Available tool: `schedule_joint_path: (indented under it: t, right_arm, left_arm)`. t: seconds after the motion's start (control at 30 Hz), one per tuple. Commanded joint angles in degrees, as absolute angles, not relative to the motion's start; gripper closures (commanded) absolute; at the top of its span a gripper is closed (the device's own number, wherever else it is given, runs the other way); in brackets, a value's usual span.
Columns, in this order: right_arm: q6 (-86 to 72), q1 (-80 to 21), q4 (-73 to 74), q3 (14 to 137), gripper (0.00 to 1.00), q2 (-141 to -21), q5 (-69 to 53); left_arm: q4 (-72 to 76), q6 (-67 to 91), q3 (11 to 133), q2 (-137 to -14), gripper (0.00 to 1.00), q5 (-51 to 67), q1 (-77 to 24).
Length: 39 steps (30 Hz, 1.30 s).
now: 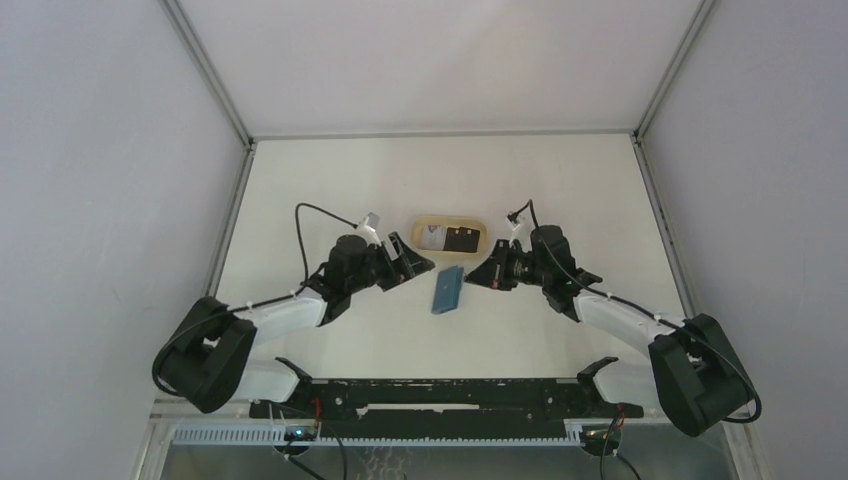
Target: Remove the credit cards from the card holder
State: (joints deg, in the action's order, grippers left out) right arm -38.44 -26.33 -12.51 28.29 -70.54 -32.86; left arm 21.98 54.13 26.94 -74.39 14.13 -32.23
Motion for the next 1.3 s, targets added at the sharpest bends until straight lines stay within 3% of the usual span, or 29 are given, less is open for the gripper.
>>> schedule_joint_path:
  t: [0.0,0.4,0.7,1.0,1.27]
  right_arm:
    - [-35.99,-26.22,-10.46,32.51,1.0,-67.46,-32.94]
    - [-35.01,-26.17,-6.65,33.75,1.0,-65.79,-33.24]
    - [-33.92,-26.03,-5.82,31.77,1.0,-66.01,-31.24]
    - [-36.66,-21.05,-1.84,25.72,1.0,-66.05,-23.38]
    - [-37.29,-19.55,-1.63,24.93,1.0,-69.41,-22.81]
  left_arm:
    - [33.19,57.76,26.9,-79.75,0.15,22.27,-32.43]
    - [32.43,55.39,28.82,-84.61,0.17,22.97,-34.74]
    - [33.92,56.25,29.17,-90.49,0.39,22.96,-36.13]
    - [31.22,54.82,28.75,-87.01,0.41,20.92,-36.27]
    - [30.94,54.56,29.09,-85.94,0.49,20.53,-36.28]
